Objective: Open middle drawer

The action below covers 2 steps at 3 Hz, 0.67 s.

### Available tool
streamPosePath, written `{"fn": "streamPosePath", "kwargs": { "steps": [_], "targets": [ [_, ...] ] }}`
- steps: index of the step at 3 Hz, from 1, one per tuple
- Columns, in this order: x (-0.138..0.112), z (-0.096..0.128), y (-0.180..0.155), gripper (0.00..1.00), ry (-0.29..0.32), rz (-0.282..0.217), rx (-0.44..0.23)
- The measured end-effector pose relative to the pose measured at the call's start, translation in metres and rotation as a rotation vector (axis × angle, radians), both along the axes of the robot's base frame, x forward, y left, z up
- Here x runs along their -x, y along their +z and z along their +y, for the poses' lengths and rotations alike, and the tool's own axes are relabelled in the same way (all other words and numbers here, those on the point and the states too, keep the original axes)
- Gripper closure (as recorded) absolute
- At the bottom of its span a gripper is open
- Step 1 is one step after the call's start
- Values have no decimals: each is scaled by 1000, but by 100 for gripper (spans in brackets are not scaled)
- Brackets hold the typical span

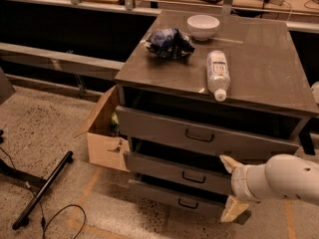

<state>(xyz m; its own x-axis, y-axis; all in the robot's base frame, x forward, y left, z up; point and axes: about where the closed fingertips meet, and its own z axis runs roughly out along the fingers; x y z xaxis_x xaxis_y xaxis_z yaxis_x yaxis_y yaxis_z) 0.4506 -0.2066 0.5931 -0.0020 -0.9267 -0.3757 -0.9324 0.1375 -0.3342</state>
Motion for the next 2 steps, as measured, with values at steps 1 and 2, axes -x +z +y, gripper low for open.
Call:
{"fn": "streamPosePath", "kwargs": {
  "steps": [1, 2],
  "targets": [
    [-15, -3, -41, 0, -19, 12, -14],
    [-26, -6, -77, 0, -39, 25, -8]
  ]
}}
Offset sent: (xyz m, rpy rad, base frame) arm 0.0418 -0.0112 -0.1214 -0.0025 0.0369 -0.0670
